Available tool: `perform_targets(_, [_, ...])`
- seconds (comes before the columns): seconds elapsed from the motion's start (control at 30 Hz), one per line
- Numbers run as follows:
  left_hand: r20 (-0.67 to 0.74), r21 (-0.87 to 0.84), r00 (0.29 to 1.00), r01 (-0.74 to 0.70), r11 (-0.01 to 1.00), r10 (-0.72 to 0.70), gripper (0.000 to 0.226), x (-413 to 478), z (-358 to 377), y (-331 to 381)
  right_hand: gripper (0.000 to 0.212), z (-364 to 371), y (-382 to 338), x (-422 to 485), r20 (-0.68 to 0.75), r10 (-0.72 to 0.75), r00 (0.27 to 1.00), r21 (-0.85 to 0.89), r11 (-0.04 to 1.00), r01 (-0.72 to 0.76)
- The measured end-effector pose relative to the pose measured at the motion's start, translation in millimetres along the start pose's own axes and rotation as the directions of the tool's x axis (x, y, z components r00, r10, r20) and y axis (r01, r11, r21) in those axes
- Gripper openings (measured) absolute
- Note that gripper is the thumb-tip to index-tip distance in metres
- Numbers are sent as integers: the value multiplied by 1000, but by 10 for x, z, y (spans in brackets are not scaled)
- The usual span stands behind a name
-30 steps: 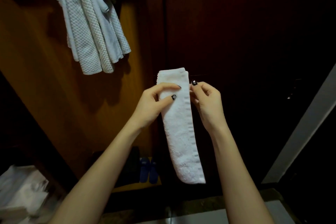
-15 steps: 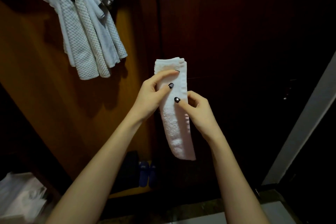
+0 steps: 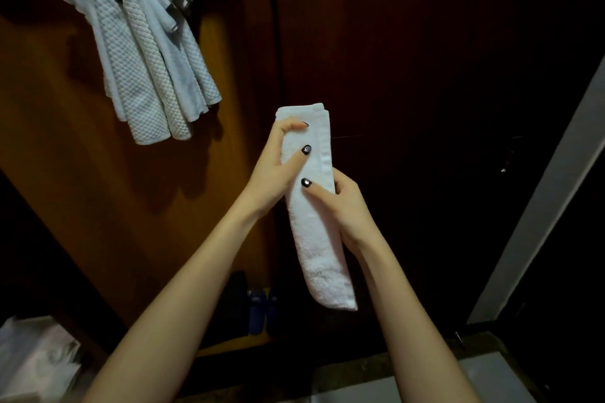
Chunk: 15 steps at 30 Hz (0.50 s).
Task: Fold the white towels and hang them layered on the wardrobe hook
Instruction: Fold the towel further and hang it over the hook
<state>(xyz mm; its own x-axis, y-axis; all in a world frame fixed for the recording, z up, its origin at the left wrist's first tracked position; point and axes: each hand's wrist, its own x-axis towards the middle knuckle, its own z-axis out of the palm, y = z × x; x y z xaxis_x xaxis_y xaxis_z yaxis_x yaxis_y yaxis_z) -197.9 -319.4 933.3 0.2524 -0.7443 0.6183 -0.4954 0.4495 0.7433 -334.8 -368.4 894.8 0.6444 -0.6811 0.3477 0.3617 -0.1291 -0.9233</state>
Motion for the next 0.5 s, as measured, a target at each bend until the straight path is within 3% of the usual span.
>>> perform_targets(0.13, [35,42,999,2,999,-3,22,-15,39,7,18,10,-52,72,-57,3,998,69,998,1])
perform_targets(0.3, [71,37,997,27,999,-29,24,-43,-3,-1,27,-6,-87,95,13,42,999,199,979,-44])
perform_targets(0.4, [47,14,999,14,1000,-14,26,-64,-5,-1,35,-2,-106,112,22,68,997,177,982,-71])
perform_targets(0.5, [11,12,1000,-13,1000,13,27,-60,5,-25,26,-7,-73,110,42,45,998,109,993,-50])
